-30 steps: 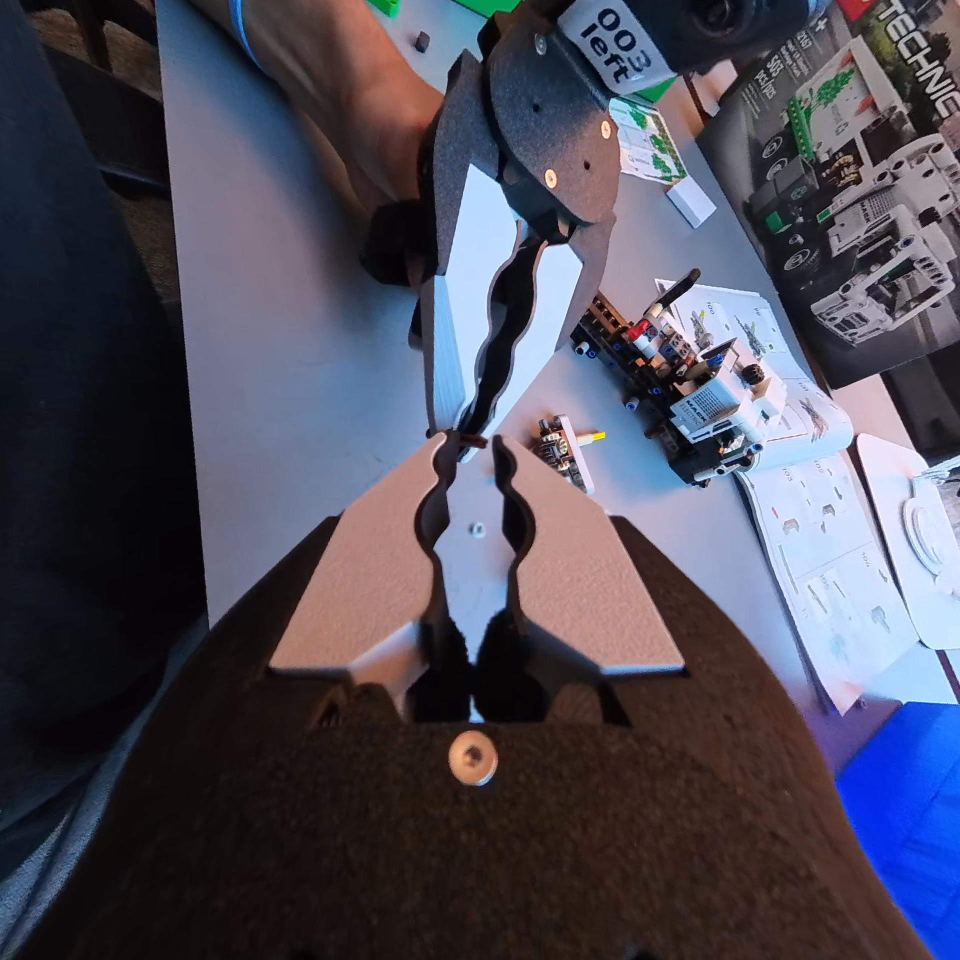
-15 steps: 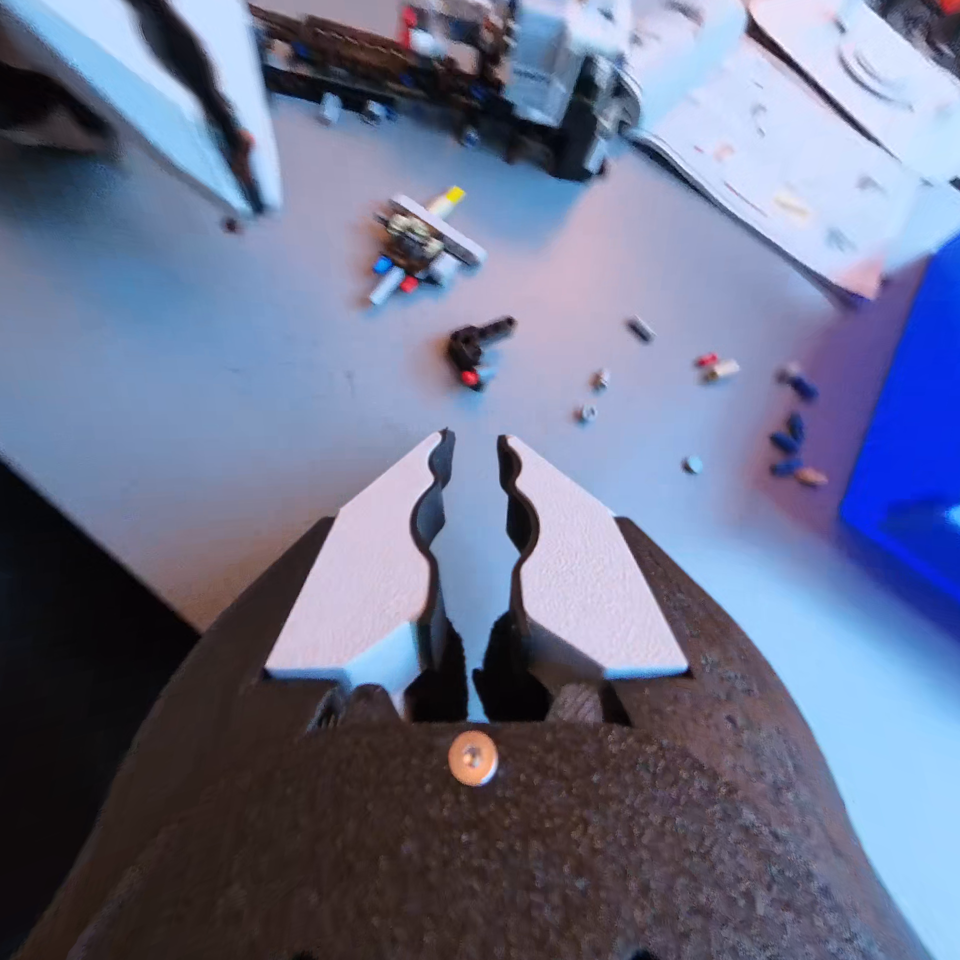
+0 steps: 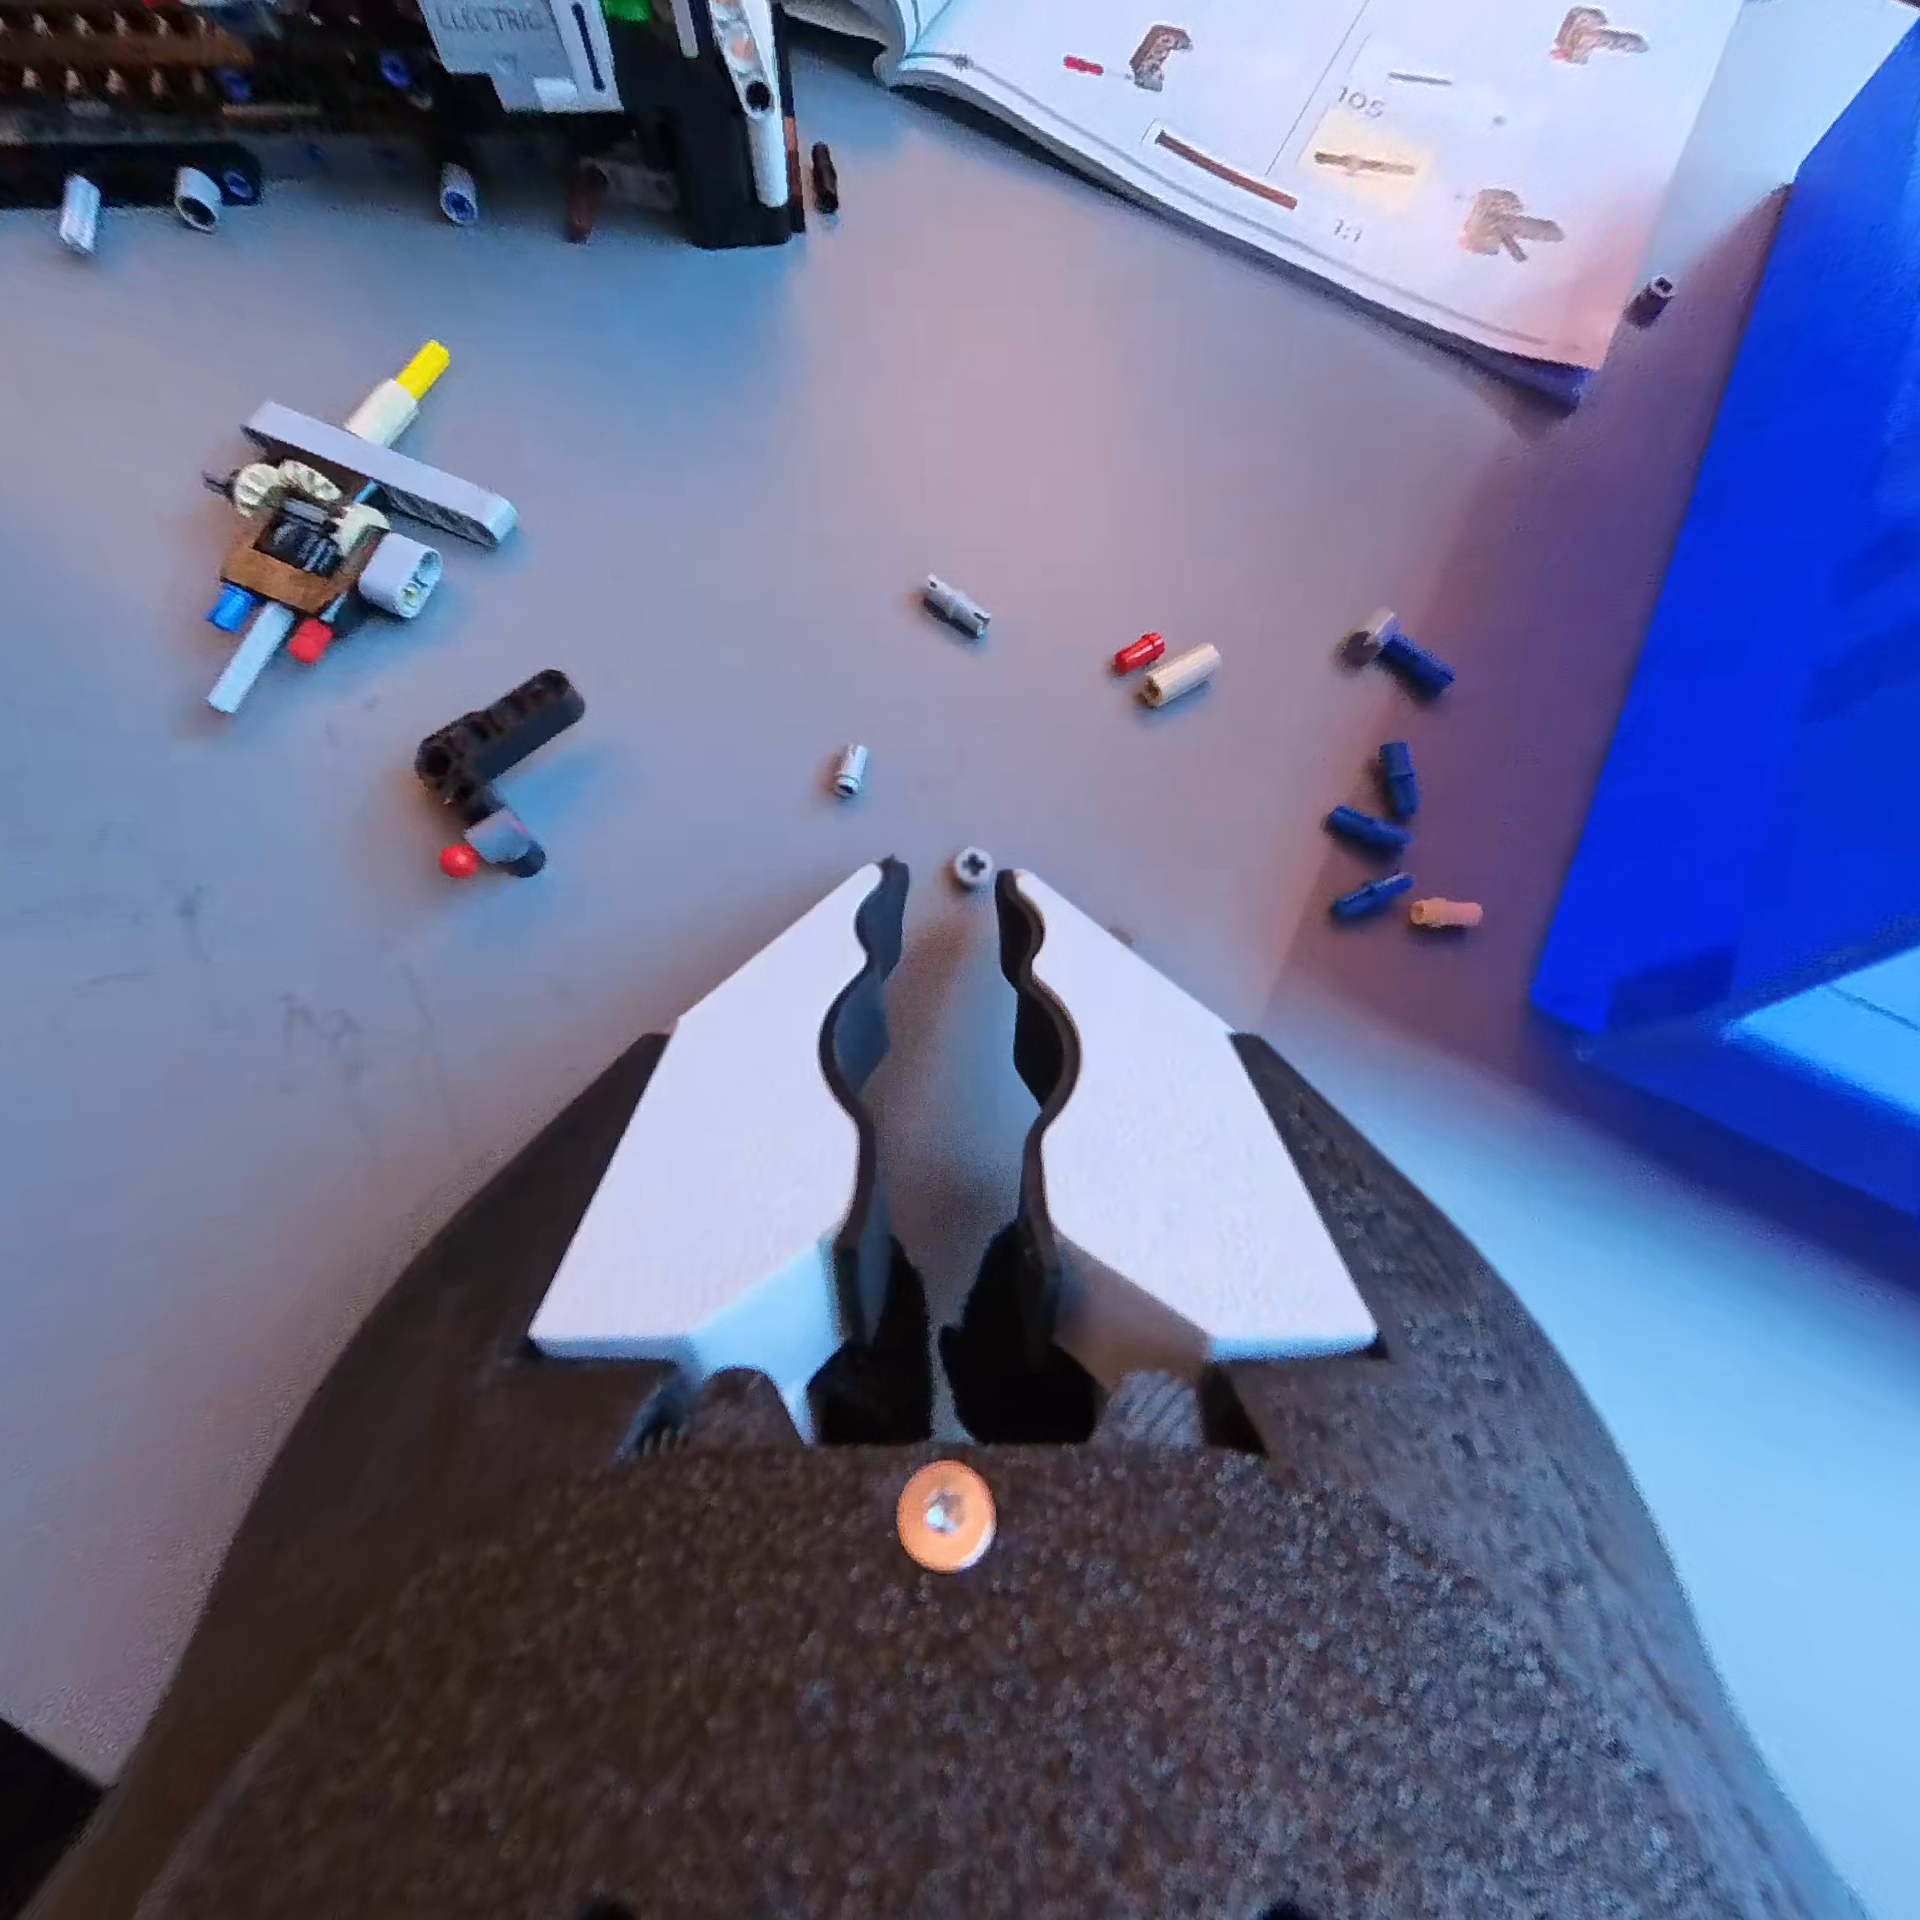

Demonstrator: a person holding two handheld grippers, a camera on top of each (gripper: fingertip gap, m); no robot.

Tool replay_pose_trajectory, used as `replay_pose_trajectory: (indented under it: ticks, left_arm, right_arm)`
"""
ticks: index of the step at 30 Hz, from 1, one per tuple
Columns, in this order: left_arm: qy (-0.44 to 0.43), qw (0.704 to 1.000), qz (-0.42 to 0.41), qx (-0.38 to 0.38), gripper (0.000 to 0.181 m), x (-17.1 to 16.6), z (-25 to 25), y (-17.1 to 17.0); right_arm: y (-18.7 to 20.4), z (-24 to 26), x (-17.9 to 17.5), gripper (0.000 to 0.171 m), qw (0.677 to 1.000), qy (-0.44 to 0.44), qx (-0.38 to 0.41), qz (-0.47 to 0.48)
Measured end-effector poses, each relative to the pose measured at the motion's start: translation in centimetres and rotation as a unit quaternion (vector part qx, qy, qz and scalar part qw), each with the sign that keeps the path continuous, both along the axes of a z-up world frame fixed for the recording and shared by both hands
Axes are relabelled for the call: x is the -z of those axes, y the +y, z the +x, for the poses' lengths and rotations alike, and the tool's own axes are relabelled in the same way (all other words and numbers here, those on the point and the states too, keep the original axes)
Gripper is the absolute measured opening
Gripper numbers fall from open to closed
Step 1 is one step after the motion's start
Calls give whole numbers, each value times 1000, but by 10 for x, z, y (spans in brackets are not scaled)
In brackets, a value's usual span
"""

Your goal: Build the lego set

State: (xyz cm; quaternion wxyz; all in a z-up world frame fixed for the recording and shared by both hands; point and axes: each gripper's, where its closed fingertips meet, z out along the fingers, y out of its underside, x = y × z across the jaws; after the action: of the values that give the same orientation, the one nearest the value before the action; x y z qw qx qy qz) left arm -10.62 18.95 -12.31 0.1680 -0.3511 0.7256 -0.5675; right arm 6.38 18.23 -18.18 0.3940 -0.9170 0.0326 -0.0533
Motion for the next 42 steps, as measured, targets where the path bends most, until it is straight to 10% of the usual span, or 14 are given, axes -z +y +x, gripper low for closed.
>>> replay_pose_trajectory:
  ticks: [42]
  left_arm:
    - [-54,995,23,-75,0,-9,19,24]
  right_arm:
    - [14,-28,-26,6,990,-61,-103,81]
